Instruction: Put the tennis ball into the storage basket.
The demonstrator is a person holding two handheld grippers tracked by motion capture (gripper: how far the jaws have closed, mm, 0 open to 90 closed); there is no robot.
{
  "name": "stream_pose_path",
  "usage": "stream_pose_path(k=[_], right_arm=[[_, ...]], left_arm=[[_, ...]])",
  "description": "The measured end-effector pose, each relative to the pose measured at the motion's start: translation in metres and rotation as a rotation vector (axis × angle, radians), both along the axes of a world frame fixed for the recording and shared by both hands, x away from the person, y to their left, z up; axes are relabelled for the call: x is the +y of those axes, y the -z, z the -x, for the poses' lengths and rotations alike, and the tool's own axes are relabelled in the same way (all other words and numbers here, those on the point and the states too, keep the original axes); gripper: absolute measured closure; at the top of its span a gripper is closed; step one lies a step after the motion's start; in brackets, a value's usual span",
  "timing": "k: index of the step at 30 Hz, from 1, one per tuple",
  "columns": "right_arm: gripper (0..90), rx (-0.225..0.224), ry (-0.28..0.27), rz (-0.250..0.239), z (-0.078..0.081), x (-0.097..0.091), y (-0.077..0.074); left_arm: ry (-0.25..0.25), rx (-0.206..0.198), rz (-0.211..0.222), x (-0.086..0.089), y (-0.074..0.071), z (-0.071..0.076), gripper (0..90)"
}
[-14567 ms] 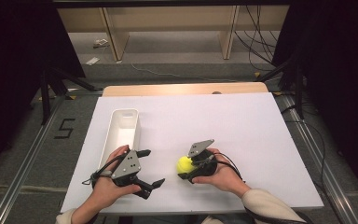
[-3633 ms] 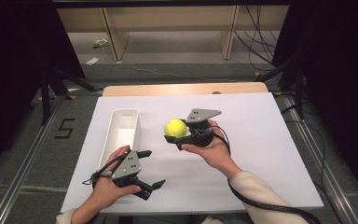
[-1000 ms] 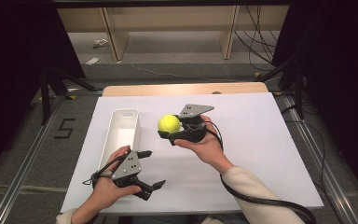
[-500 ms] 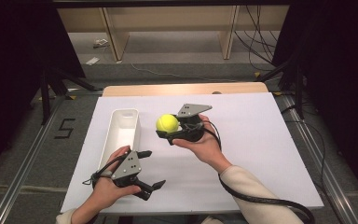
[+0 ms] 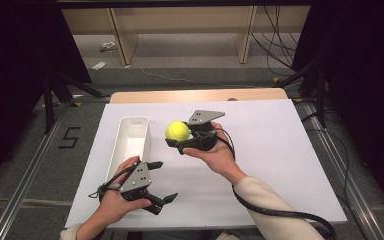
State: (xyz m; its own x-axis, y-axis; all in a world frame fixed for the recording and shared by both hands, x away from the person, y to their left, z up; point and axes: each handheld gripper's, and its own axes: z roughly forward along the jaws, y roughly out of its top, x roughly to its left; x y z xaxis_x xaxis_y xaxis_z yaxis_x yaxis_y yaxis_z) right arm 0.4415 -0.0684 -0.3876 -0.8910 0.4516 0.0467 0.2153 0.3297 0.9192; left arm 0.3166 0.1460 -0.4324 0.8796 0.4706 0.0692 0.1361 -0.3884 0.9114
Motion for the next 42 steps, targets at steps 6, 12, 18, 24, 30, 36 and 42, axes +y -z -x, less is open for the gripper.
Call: stream_pose_path(k=[6,12,18,24,30,36,42], right_arm=[[26.9,0.000,0.000,0.002,-0.001,0.002,0.000],[26.9,0.004,0.000,0.003,-0.001,0.004,0.001],[26.9,0.006,0.002,0.003,-0.002,0.005,0.001],[26.9,0.004,0.000,0.003,-0.003,0.008,0.002],[26.9,0.006,0.003,0.002,-0.004,0.009,0.001],[26.9,0.004,0.001,0.009,-0.005,0.010,0.001],[26.9,0.006,0.002,0.011,-0.005,0.011,0.001]], left_arm=[[0.000,0.000,0.000,0.000,0.000,0.000,0.0],[0.001,-0.001,-0.001,0.000,0.000,0.000,0.0],[0.001,-0.002,-0.002,0.000,0.000,0.000,0.0],[0.003,-0.002,-0.003,0.000,0.000,0.000,0.0],[0.002,-0.001,-0.002,0.000,0.000,0.000,0.0],[0.003,-0.002,-0.003,0.000,0.000,0.000,0.0],[0.004,-0.001,-0.003,-0.001,0.000,0.000,0.0]])
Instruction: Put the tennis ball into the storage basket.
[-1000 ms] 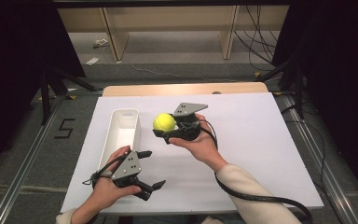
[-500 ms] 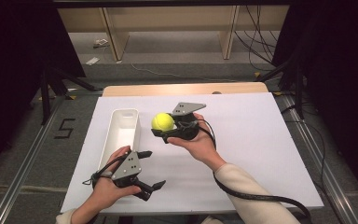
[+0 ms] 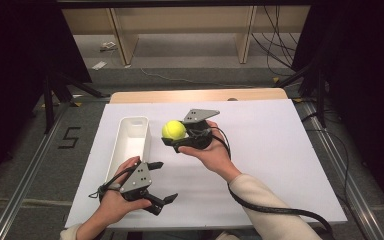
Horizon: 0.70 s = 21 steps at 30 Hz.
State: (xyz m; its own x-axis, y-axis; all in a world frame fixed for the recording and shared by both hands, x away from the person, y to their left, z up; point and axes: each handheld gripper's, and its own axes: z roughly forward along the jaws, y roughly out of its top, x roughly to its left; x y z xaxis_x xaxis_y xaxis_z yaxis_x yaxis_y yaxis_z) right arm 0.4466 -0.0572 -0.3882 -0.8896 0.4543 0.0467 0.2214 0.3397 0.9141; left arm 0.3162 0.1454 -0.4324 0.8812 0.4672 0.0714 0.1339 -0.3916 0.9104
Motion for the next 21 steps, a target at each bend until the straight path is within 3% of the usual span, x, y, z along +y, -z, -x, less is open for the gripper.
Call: stream_pose_path(k=[21], right_arm=[[26.9,-0.008,-0.008,0.005,-0.0021,0.0100,-0.0026]], left_arm=[[0.001,-0.001,0.000,0.0002,-0.0002,0.0001,0.0]])
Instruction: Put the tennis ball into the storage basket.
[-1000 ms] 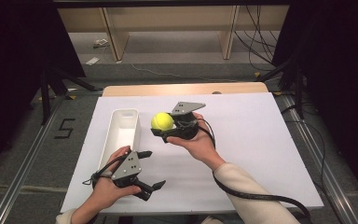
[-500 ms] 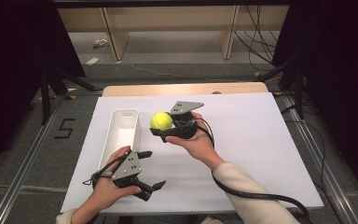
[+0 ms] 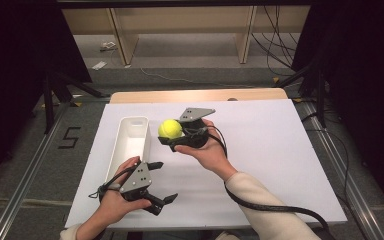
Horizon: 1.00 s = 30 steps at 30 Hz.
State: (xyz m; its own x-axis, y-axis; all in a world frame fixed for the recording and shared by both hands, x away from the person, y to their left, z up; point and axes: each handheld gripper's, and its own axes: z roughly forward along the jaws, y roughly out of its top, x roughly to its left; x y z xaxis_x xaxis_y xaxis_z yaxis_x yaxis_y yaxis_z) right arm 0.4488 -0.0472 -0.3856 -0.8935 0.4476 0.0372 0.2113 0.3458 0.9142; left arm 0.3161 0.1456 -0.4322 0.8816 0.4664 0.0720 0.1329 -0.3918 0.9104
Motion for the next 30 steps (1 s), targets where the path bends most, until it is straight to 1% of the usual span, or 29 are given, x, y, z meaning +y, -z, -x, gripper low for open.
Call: stream_pose_path(k=[10,20,30], right_arm=[[26.9,0.006,-0.009,0.001,0.000,0.008,0.001],[26.9,0.005,-0.009,0.003,-0.001,0.010,0.001],[26.9,-0.001,-0.017,0.000,-0.002,0.018,-0.001]], left_arm=[[0.002,-0.002,-0.001,0.000,0.000,0.000,0.0],[0.002,-0.002,-0.001,0.000,0.000,0.000,0.0],[0.002,-0.002,-0.001,0.000,0.000,0.000,0.0]])
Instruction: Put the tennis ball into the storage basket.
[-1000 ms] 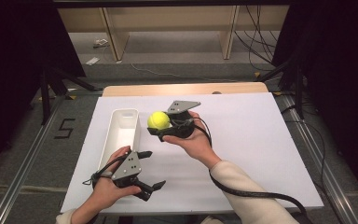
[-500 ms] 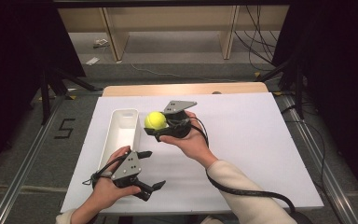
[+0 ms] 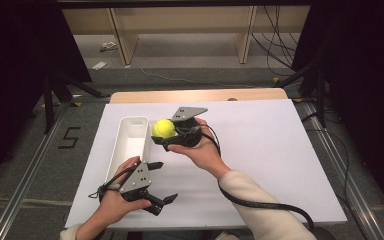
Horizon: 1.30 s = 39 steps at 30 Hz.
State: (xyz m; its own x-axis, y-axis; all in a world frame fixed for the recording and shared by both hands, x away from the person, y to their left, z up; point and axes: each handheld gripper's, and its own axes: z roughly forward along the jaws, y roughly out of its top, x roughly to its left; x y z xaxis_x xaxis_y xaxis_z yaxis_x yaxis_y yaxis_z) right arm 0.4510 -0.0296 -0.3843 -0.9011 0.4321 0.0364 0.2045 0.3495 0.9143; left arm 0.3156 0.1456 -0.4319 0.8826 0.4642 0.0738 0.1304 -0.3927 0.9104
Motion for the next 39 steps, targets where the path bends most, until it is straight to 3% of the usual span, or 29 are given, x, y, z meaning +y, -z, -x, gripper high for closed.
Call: stream_pose_path(k=[39], right_arm=[[26.9,-0.010,-0.019,0.007,-0.006,0.019,-0.006]], left_arm=[[0.003,0.000,-0.002,0.000,0.000,0.000,0.0]])
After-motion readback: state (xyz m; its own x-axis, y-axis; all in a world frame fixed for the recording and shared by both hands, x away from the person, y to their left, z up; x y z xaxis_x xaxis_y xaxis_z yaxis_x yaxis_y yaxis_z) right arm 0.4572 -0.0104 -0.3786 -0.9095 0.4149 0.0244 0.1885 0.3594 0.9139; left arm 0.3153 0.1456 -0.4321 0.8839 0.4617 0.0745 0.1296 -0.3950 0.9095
